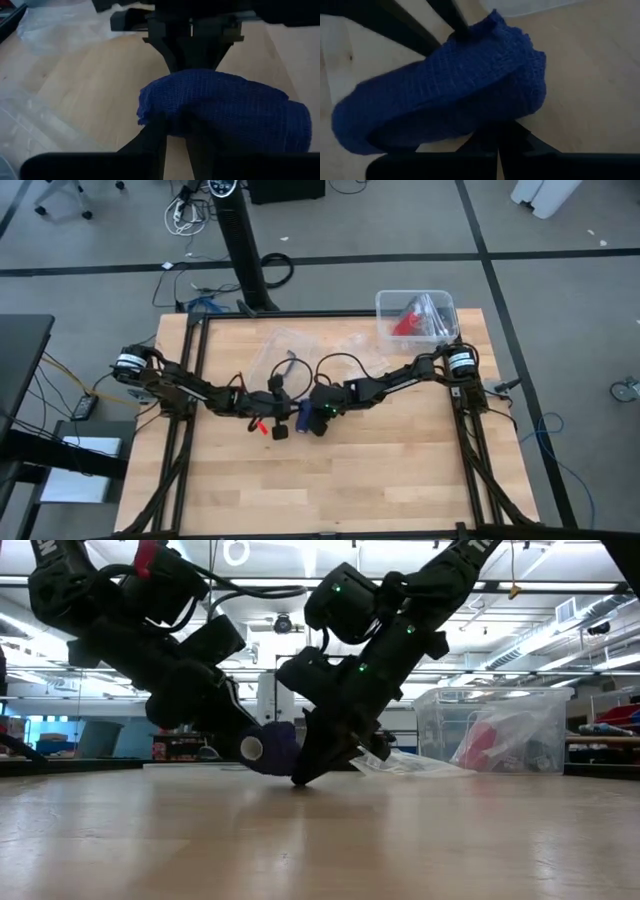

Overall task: Roll bandage
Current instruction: Roll the blue bandage

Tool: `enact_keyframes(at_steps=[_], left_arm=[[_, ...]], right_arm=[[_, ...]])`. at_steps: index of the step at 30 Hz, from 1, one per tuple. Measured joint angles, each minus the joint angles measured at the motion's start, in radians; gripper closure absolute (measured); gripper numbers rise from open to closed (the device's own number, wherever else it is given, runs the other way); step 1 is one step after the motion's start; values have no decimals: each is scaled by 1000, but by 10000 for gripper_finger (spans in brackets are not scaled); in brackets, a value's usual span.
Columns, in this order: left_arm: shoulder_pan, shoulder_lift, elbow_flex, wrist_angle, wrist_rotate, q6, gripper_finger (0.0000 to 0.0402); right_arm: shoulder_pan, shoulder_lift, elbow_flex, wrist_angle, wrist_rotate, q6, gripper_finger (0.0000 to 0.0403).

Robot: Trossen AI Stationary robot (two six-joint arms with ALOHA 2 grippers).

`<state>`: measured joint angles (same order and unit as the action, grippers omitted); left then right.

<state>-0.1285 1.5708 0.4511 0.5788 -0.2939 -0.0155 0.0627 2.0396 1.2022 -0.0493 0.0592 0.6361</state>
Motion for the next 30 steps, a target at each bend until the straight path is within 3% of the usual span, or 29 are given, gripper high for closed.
enact_keyframes(at_steps=[6,11,17,20,25,30], left_arm=[[-3,7,0,0,0,-15,332],[-3,7,0,3,0,-15,332],[-3,7,0,5,0,-15,332],[-3,7,0,9,6,-11,332],[-3,7,0,37,35,9,332],[-4,7,0,37,45,11,332]], right_arm=[[7,-32,0,-84,41,0,376],[12,-89,-2,-176,80,-16,335],[37,-154,-3,-210,211,-64,295],[47,-174,-3,-121,260,-120,315],[42,-132,-2,74,236,-220,393],[22,-82,-4,69,224,-196,399]])
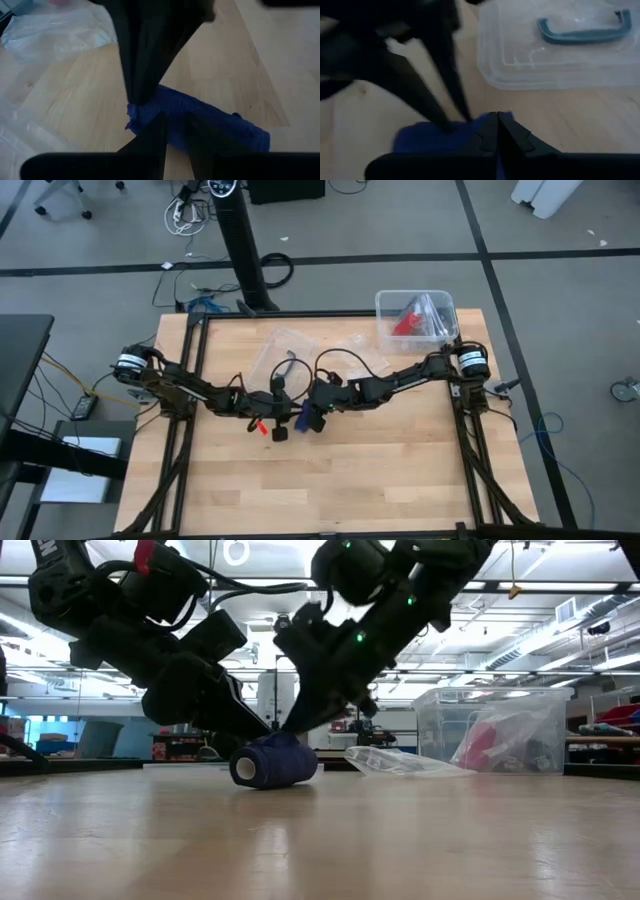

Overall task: Roll bandage
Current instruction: Roll the blue bandage

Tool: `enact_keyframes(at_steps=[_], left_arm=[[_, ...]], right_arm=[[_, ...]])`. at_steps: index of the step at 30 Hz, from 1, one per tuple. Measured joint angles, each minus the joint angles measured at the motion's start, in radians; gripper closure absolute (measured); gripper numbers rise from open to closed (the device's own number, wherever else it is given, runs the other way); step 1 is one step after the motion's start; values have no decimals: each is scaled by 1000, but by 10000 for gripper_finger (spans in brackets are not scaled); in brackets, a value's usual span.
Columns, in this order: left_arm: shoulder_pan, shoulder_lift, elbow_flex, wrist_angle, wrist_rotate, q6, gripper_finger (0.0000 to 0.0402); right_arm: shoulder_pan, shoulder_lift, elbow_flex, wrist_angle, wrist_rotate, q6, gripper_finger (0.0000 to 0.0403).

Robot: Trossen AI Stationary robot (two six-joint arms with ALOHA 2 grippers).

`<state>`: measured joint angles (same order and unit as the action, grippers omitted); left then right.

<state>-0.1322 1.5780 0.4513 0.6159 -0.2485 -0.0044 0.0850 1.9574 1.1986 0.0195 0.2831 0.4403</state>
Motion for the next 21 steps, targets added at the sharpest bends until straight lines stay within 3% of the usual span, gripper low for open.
enact_keyframes(at_steps=[9,21], left_arm=[[-1,-1,0,6,0,2,343],[-2,19,0,40,112,-28,349]], right_arm=[[11,6,1,-67,-4,8,401],[17,5,-3,-81,28,20,402]])
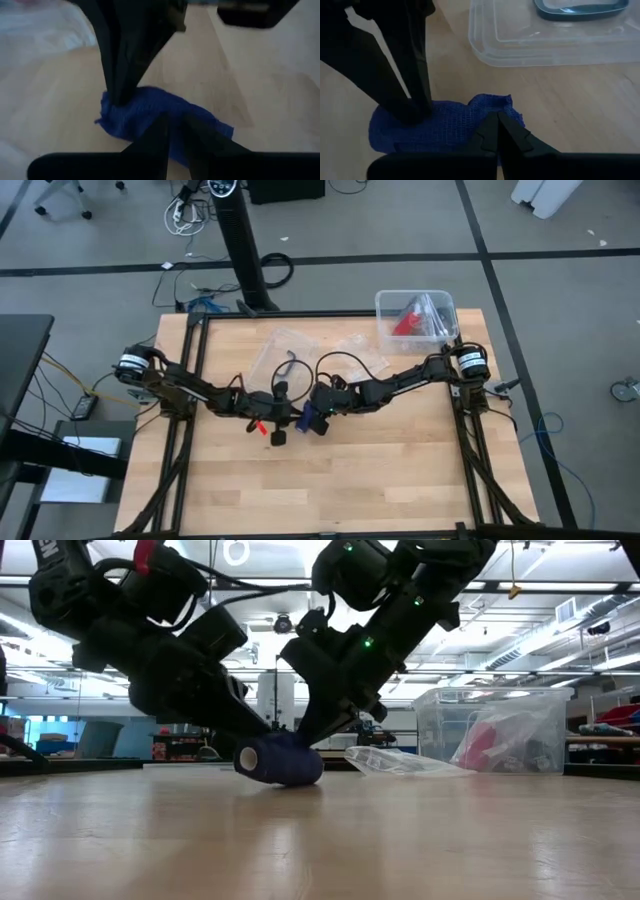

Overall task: Roll bandage
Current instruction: Roll the blue bandage

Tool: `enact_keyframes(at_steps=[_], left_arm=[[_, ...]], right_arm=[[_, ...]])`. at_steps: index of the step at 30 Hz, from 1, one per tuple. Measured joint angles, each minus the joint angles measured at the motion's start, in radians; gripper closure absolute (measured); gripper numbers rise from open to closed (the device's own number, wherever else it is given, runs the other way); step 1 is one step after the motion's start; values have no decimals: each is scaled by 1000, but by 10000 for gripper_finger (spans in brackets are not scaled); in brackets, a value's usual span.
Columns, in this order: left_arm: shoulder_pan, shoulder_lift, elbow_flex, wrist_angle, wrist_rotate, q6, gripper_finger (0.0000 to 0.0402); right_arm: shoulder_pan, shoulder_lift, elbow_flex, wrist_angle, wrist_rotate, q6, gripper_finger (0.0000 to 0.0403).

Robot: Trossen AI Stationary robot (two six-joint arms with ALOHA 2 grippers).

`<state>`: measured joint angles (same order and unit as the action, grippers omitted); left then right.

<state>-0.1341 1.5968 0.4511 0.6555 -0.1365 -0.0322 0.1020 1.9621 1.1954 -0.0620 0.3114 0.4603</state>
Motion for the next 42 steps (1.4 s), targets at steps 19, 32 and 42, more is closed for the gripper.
enact_keyframes(at_steps=[19,32,42], left_arm=[[-13,91,2,74,-4,-8,349],[-13,93,1,79,-8,-6,349],[-12,94,2,78,-8,-6,349]], right_arm=[[31,-36,-3,95,56,-67,401],[54,18,-2,64,8,-22,402],[84,14,0,6,21,11,403]])
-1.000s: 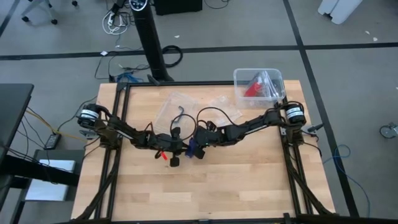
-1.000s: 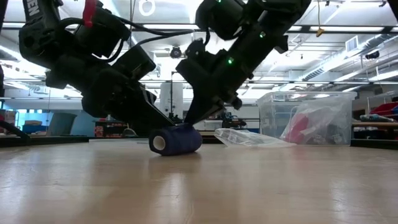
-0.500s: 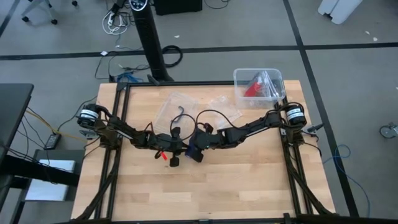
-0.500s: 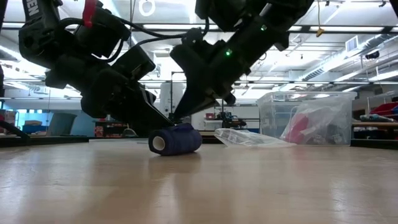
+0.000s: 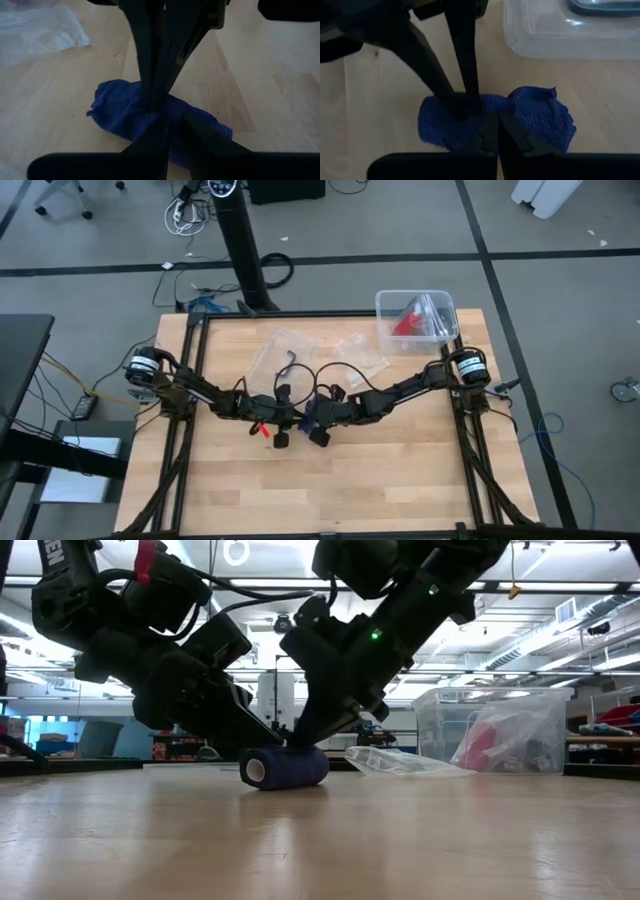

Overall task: Roll bandage
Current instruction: Roll the blue bandage

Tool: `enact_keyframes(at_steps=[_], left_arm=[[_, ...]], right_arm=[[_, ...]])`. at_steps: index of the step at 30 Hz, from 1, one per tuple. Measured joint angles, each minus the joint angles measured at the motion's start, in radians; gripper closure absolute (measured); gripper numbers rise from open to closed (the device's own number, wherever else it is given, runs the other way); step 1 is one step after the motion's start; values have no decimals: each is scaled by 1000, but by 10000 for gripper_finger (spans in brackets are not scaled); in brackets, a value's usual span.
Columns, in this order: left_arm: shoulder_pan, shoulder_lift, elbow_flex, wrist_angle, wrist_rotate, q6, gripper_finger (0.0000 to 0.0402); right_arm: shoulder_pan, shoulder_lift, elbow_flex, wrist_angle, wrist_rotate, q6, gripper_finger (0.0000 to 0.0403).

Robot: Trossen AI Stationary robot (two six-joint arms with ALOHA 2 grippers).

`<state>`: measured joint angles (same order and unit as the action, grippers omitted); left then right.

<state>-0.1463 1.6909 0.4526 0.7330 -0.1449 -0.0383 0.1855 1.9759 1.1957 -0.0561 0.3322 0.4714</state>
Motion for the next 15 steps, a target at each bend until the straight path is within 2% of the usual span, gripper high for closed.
enact_keyframes(at_steps=[8,13,15], left_arm=[[0,0,-1,-2,-1,-1,349],[0,0,-2,-1,-3,-3,349],[0,0,-2,-1,-3,-3,349]], right_arm=[[22,-19,-5,-40,26,14,402],[16,-54,-4,-32,110,-22,402],[-3,-52,-4,-32,115,-28,402]])
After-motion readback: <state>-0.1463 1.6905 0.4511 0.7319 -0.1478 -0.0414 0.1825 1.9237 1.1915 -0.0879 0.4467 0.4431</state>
